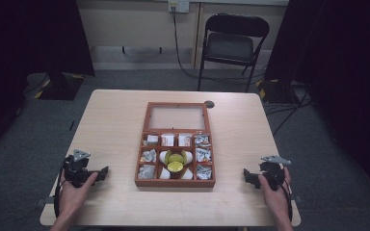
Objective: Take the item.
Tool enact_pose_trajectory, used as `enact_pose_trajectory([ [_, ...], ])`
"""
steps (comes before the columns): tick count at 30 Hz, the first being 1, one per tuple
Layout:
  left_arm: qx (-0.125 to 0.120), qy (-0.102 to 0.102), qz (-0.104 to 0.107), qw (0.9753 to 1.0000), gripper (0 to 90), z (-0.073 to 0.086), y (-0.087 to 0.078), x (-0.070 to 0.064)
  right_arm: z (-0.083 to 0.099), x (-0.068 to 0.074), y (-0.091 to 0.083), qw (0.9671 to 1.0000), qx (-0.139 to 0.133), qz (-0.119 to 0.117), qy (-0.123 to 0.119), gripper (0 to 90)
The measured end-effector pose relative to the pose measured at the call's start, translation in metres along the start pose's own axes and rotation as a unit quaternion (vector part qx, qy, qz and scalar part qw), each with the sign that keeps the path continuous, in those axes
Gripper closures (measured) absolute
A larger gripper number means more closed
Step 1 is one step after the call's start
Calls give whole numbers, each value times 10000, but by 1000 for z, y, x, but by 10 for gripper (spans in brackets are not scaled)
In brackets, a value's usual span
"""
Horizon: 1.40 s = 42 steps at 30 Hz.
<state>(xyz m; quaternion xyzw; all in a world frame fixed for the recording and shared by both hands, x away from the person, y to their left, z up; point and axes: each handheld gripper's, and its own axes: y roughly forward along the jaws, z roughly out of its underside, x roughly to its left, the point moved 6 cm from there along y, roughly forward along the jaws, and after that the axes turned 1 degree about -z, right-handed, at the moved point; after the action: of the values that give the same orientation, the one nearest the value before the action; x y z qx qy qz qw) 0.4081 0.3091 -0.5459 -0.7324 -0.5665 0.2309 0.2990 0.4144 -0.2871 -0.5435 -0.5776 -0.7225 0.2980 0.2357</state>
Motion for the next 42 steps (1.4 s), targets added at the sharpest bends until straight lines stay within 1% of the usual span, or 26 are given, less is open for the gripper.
enact_pose_trajectory([
  [7,-13,13,3,10000,6,0,0,-1,0,0,0,10000,-2,3,0,0],
  [9,-12,21,44,10000,48,0,-2,-1,0,0,0,10000,-1,2,0,0],
  [10,-24,21,47,10000,48,-1,-2,-2,0,0,0,10000,0,2,0,0],
  [13,-35,23,77,10000,155,-2,-5,-4,0,0,0,10000,0,2,1,0],
  [14,-22,13,104,9999,157,-2,-5,-4,0,0,0,10000,-1,2,1,0],
  [17,85,28,57,9999,159,-3,-5,-4,0,0,0,10000,0,2,0,0],
  [19,78,18,101,9999,160,-3,-6,-5,0,0,0,10000,-1,2,1,0],
  [22,54,-54,255,9996,184,-5,-7,-7,0,0,0,10000,0,4,0,0],
  [23,14,-71,285,9996,184,-5,-8,-7,0,0,0,10000,0,4,0,0],
  [24,-36,-72,324,9994,202,-7,-9,-8,0,0,0,10000,0,3,2,0],
  [25,-75,-93,304,9995,221,-7,-10,-8,0,0,0,10000,0,2,1,0],
  [27,-150,-82,327,9993,215,-9,-12,-9,0,0,0,10000,-1,4,1,0],
  [32,-233,-85,352,9991,210,-11,-15,-12,0,0,0,10000,-1,3,0,0],
  [35,-236,-117,433,9987,209,-12,-16,-13,0,0,0,10000,0,2,0,0],
  [40,-272,-96,559,9980,211,-14,-19,-18,0,0,0,10000,-2,2,1,0],
  [41,-301,-126,595,9977,211,-15,-19,-19,0,0,0,10000,0,4,1,0],
  [42,-318,-294,753,9962,214,-16,-20,-21,0,0,0,10000,-1,4,0,0],
])
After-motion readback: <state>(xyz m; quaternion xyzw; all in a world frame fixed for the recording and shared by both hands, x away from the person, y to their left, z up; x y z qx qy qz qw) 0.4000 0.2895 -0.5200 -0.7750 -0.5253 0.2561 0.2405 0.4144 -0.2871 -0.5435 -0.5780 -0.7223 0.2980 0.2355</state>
